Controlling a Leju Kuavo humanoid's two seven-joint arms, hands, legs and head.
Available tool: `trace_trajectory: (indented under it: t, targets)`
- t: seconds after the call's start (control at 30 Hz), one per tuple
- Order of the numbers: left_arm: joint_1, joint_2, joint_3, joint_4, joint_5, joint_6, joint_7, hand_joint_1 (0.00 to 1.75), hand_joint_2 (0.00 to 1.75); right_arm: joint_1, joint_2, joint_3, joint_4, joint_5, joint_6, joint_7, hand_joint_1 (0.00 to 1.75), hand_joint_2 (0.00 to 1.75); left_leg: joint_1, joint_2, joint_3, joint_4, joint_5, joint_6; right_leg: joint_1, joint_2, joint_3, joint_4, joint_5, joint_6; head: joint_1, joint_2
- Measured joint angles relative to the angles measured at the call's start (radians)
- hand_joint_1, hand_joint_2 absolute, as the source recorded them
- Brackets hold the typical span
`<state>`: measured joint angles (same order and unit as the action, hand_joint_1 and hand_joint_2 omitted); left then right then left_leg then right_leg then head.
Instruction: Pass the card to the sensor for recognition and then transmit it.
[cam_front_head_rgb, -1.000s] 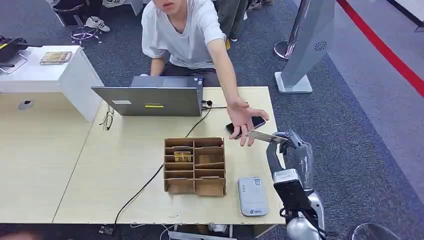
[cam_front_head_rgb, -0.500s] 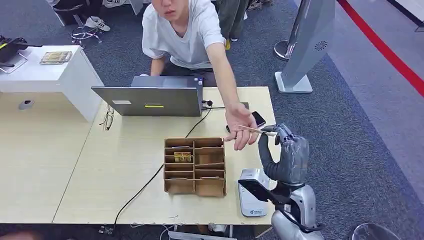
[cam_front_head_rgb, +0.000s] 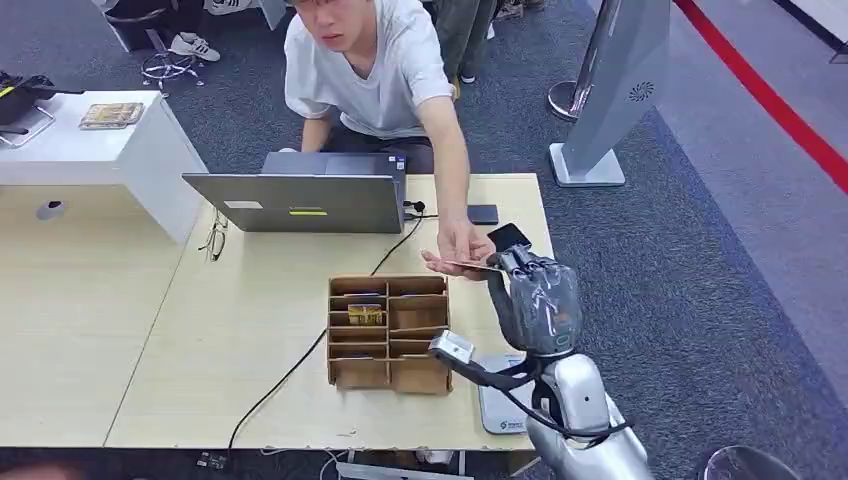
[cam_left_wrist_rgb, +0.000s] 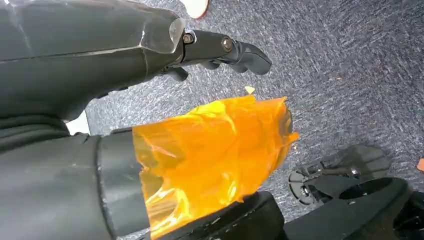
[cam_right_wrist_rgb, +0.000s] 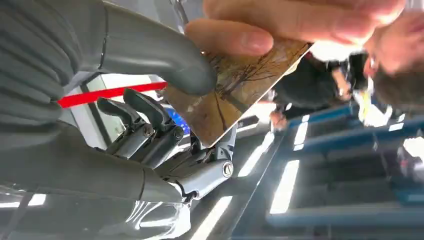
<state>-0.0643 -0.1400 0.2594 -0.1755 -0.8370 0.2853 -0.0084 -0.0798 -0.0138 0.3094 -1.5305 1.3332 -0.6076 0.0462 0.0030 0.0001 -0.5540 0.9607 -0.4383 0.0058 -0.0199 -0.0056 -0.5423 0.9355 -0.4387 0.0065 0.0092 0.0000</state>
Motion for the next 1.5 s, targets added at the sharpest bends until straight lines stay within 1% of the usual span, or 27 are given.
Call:
trace_trajectory:
  t: [0.03,0.07,0.23,0.43,0.47,0.7,1.27,1.3,1.5]
  targets:
    - [-0.001,0.000,0.000,0.000,-0.001,-0.002,0.000,0.00,0.00,-0.007,-0.013,0.012,0.009,-0.007,0.012,-0.002,0.14,1.75,0.000,0.000,0.000,0.000,0.000,0.000,0.000,0.000,0.000,0.000,0.000,0.000,0.000,0.000]
    - [-0.002,0.000,0.000,0.000,-0.003,-0.003,0.001,0.00,0.00,-0.015,-0.023,0.023,0.018,-0.011,0.029,-0.004,0.00,1.75,0.000,0.000,0.000,0.000,0.000,0.000,0.000,0.000,0.000,0.000,0.000,0.000,0.000,0.000]
    - [-0.005,0.000,0.000,0.000,-0.007,-0.004,0.001,0.00,0.00,-0.045,-0.066,0.074,0.057,-0.025,0.072,-0.005,0.00,1.75,0.000,0.000,0.000,0.000,0.000,0.000,0.000,0.000,0.000,0.000,0.000,0.000,0.000,0.000]
    - [-0.006,0.000,0.000,0.000,-0.009,-0.003,0.001,0.00,0.00,-0.078,-0.102,0.120,0.086,-0.045,0.115,-0.003,0.00,1.75,0.000,0.000,0.000,0.000,0.000,0.000,0.000,0.000,0.000,0.000,0.000,0.000,0.000,0.000]
    - [-0.006,0.000,0.000,0.000,-0.010,-0.003,0.001,0.00,0.00,-0.081,-0.107,0.124,0.089,-0.050,0.121,-0.003,0.00,0.00,0.000,0.000,0.000,0.000,0.000,0.000,0.000,0.000,0.000,0.000,0.000,0.000,0.000,0.000]
    - [-0.006,0.000,0.000,0.000,-0.010,-0.003,0.001,0.00,0.00,-0.106,-0.130,0.160,0.110,-0.088,0.162,-0.021,0.00,0.00,0.000,0.000,0.000,0.000,0.000,0.000,0.000,0.000,0.000,0.000,0.000,0.000,0.000,0.000]
    - [-0.006,0.000,0.000,0.000,-0.016,-0.001,0.001,0.00,0.00,-0.138,-0.152,0.237,0.140,-0.164,0.202,-0.058,0.00,0.00,0.000,0.000,0.000,0.000,0.000,0.000,0.000,0.000,0.000,0.000,0.000,0.000,0.000,0.000]
    - [-0.006,0.000,0.000,0.000,-0.017,0.000,0.001,0.00,0.00,-0.139,-0.153,0.241,0.141,-0.164,0.204,-0.058,0.00,1.75,0.000,0.000,0.000,0.000,0.000,0.000,0.000,0.000,0.000,0.000,0.000,0.000,0.000,0.000]
    - [-0.006,0.000,0.000,0.000,-0.020,0.000,0.000,0.00,0.00,-0.148,-0.153,0.266,0.150,-0.166,0.213,-0.064,0.00,1.75,0.000,0.000,0.000,0.000,0.000,0.000,0.000,0.000,0.000,0.000,0.000,0.000,0.000,0.000]
